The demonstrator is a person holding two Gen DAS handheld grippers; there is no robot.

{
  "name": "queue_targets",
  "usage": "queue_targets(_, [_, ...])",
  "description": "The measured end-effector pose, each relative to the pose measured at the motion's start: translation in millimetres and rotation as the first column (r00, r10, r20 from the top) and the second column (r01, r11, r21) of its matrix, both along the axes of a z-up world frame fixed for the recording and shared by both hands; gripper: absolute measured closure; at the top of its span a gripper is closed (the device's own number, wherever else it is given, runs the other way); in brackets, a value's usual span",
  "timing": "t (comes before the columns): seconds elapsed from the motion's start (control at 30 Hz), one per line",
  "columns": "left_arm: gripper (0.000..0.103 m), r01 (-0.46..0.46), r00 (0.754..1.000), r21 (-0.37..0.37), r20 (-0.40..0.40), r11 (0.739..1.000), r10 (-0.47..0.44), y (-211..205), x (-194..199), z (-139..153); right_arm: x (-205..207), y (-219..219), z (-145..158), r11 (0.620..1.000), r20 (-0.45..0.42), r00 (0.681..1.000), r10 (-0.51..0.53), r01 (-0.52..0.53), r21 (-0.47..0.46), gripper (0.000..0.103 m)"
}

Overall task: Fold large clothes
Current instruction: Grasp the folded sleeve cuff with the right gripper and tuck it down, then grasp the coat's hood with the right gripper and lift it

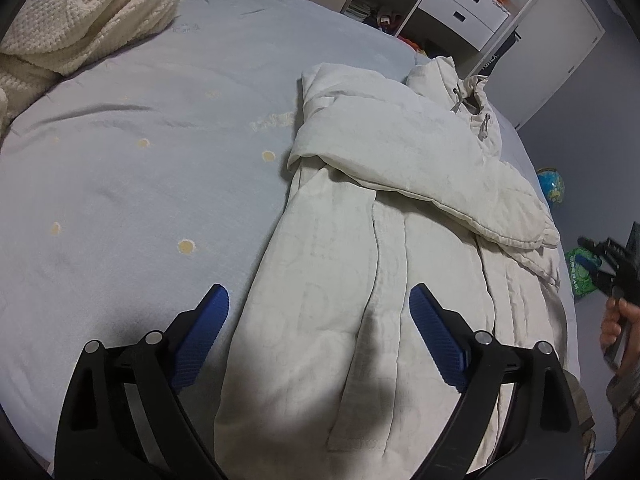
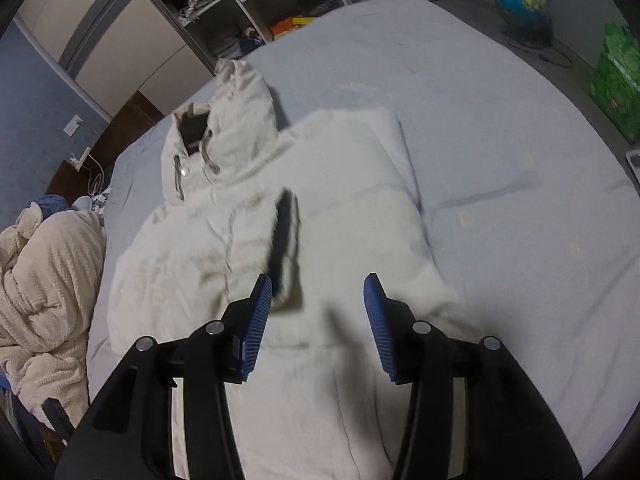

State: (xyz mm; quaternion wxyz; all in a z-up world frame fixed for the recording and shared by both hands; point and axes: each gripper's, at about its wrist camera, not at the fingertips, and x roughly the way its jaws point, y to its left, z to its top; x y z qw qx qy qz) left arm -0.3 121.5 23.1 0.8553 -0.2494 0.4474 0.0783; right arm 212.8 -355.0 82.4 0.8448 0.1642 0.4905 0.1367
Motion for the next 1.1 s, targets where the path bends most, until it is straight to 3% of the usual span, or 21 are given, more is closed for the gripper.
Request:
queue_targets(0.4, [0.011,-0.011,0.999,-0.014,-0.032,1.0,0.01,3.4,8.7,-12.1,114.8,48.5,27.2,0.99,0.018,0.991,0.133,-0.133,0.054,0.035])
queue_targets(0.6, [0.008,-0.089,0.996,0.024,-0.016,0.996,0.089,11.7,11.5,-15.7,178.3,65.6,14.9,0.981,-0.014,0.985,0.174,-0.171,0.095,0.032])
queue_targets(0.77, [0.008,-0.071,0.996,0.074,-0.05,0.995,0.075,5.6,23.3,-29.2,237.3,83.5,-4.9,0.972,-0.033,0.976,0.214,-0.209,0.102,0.031])
queue_targets(0.97, [0.006,-0.069,0.995,0.071,-0.063,0.995,0.073,6.7,29.3,-44.5,316.8,99.9,-33.4,0.957,-0.063,0.976,0.209,-0.191,0.219,0.031])
queue_targets(1.1, [0.006,-0.061,0.996,0.106,-0.058,0.992,0.067,2.3,31.5,-47.6,361.6,111.1,-54.1,0.919,-0.095,0.976,0.195,-0.149,0.364,0.031])
